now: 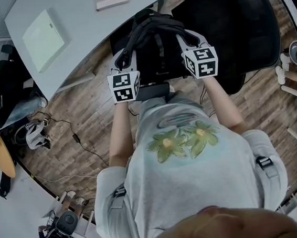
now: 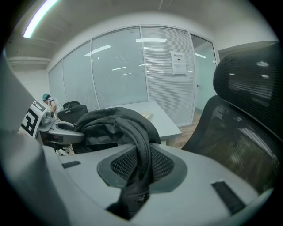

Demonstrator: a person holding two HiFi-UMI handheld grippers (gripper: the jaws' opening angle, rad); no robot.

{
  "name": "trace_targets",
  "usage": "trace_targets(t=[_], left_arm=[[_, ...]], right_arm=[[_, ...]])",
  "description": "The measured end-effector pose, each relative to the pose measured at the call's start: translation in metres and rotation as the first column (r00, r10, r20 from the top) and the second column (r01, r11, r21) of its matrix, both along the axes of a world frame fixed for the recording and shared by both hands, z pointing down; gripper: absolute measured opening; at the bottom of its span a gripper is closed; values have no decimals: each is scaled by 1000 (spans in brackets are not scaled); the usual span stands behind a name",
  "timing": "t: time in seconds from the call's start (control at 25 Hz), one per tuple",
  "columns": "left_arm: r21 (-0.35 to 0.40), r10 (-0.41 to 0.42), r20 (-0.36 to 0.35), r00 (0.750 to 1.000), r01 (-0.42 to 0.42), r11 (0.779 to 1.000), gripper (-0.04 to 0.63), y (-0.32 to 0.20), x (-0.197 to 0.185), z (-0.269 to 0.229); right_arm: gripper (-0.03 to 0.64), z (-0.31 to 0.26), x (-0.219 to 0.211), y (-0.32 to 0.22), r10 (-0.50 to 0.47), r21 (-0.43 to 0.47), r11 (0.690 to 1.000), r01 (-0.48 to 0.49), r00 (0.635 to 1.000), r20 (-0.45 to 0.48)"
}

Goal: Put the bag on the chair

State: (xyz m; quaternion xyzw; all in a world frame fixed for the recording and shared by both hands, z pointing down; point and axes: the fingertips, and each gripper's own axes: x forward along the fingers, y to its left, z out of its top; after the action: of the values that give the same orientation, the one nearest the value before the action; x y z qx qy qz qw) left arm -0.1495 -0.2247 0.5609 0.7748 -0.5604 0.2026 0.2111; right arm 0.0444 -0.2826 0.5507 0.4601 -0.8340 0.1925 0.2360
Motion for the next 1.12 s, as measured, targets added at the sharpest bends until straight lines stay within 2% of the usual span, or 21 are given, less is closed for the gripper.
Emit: trace_targets(t=[0.24,0.4,0.84,1.04,1.12], left_arm=[[38,21,-66,998,-18,999,126,4,6,9],[40,14,-47,999,-13,999,126,5,9,13],[47,15,-15,1000,-15,999,132,4,18,14],[18,18,11,1000,-19,1000,166,3,18,15],[-12,20,1,1000,-20,1000,194,6,19,20]], right_arm=[[83,14,10,6,14,-1,1000,-14,1000,-18],[83,20,14,6,14,-1,1000,-14,1000,4],[92,26,25,9,18,21,1000,-17,999,-46],[121,25,28,11,10,4,1000,-10,999,-47],[132,25,30,14,6,-8,1000,-6,998,-58]])
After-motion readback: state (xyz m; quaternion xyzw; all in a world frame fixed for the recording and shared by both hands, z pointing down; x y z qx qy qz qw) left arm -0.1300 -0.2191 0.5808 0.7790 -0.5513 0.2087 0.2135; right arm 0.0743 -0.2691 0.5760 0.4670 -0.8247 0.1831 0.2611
